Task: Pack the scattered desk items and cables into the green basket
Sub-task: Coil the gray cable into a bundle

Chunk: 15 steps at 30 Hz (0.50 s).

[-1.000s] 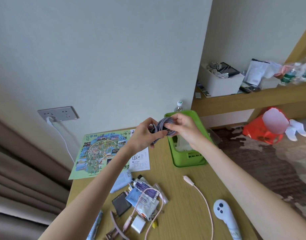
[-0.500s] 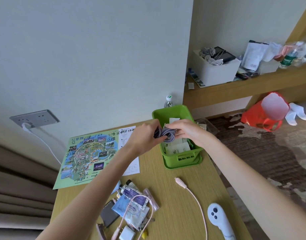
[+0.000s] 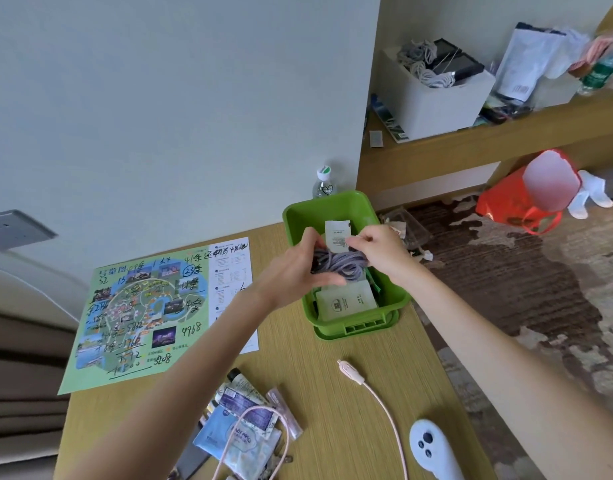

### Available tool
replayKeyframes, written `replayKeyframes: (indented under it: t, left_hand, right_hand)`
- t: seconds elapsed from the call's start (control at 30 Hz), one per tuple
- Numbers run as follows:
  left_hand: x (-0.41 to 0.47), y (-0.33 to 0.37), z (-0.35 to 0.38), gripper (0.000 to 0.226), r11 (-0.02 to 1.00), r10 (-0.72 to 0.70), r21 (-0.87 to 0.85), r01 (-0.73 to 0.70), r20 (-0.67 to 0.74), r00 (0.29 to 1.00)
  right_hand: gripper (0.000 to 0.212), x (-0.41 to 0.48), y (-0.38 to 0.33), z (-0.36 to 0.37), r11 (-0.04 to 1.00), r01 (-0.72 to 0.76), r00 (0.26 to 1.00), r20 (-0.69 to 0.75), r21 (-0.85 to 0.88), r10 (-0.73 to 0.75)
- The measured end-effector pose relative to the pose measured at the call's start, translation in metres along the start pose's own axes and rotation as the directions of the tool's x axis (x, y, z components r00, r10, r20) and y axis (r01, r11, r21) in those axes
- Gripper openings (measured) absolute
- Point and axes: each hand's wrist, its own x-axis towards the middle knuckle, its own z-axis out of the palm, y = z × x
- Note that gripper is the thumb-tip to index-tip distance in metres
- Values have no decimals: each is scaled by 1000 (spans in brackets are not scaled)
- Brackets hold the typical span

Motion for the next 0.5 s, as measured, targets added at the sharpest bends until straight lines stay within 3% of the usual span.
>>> replayKeyframes:
  t: [0.13, 0.27, 0.4, 0.5]
  left_hand:
    - [7, -8, 18, 23, 995, 91, -34, -89, 60, 994]
    - [12, -10, 29, 29, 992, 98, 66, -109, 145, 984]
    - [8, -16, 43, 33, 973, -11, 225, -51, 268, 963]
    - [7, -16, 53, 28, 933, -51, 354, -70, 321, 946]
  right_hand:
    - [45, 10, 22, 0, 982, -24, 989, -145, -187, -3]
    - [34, 12, 40, -3, 961, 77, 980, -158, -267, -122]
    - [23, 6, 44, -11, 906, 274, 961, 137, -322, -242]
    - [12, -2, 48, -4, 778, 363, 922, 322, -514, -217]
